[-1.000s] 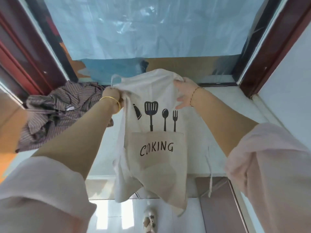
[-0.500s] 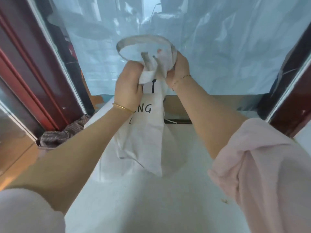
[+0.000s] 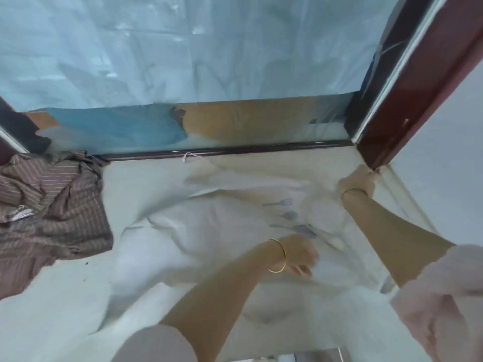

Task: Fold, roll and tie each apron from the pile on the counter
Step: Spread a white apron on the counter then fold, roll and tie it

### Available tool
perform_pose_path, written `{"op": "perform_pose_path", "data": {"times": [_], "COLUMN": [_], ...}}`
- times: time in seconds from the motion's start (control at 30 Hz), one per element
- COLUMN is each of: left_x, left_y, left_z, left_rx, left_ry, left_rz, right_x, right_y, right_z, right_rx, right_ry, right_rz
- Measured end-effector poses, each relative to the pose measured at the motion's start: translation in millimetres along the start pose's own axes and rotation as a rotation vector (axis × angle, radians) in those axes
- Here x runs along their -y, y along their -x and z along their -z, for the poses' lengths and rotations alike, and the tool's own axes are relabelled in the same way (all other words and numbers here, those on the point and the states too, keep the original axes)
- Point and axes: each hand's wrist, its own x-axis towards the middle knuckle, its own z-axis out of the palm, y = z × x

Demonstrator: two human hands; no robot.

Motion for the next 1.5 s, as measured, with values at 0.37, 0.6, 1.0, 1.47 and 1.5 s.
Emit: {"op": "perform_pose_path", "data": {"times": [0.37,0.6,1.0,1.47,1.5], "left_x": [87,129,131,151,158], "left_y": [-11,-10,9,-28,-30], "left_z": [134,227,328,227,210], "left_rx": [-1.065,-1.044,-0.576,-0.881,-0.817], "left_ry": [-0.391,-0.393,-0.419,-1.151,-1.144], "left_rz": [0.372,0.577,0.161,-0.041,0.005], "right_x": [-24,23,19,21,18], "right_y": [40,44,44,43,46], "right_z": [-125,-170,-209,-209,-207], "right_rx": [0.535,0.384,0.220,0.199,0.128], "right_ry": [0.444,0.515,0.688,0.746,0.674], "right_rz": [0.887,1.079,0.946,0.987,0.980]}}
